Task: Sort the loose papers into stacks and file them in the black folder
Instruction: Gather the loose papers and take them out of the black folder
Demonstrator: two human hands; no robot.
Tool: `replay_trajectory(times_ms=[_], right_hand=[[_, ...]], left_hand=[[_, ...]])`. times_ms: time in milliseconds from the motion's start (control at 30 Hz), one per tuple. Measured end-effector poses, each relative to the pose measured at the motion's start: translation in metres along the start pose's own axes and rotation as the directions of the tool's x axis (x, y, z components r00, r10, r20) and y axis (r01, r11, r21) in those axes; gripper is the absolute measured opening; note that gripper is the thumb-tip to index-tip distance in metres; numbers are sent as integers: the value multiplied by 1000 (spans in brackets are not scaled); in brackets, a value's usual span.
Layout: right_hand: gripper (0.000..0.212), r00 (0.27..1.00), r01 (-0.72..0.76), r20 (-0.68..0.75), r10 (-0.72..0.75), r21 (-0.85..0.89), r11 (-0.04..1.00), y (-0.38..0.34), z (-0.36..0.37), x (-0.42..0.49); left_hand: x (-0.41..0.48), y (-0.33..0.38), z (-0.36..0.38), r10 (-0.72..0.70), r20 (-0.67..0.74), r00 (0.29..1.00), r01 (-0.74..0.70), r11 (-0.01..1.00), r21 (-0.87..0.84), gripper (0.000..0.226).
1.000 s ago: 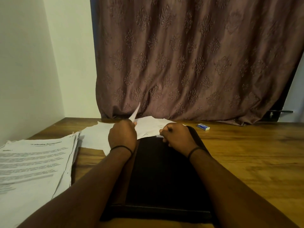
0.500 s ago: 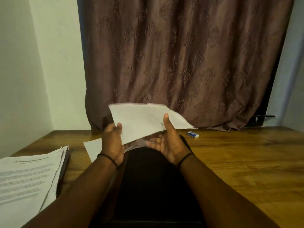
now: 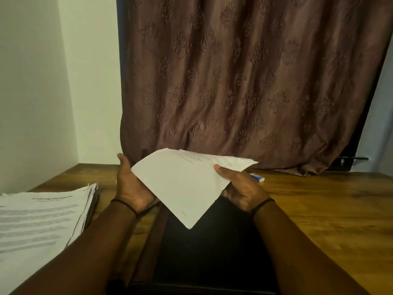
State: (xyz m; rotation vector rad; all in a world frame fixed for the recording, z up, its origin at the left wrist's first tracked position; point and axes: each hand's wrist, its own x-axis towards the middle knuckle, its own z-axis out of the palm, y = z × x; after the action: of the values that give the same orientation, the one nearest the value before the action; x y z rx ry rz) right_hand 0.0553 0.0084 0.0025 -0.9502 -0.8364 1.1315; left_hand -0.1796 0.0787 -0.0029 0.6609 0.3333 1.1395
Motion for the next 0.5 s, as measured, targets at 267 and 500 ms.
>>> replay_trajectory(times_ms=[267,500], right_hand=[[54,934,-99,-358,-18,-307,947,8,-26,22],[34,978,-85,-202,-46,-594,800,-6,-11,-5]], left_hand=[[-1,2,-8,-109,34,993,107,993,47,107],[2,3,-13,-236,-46,971,240,946,216,97]])
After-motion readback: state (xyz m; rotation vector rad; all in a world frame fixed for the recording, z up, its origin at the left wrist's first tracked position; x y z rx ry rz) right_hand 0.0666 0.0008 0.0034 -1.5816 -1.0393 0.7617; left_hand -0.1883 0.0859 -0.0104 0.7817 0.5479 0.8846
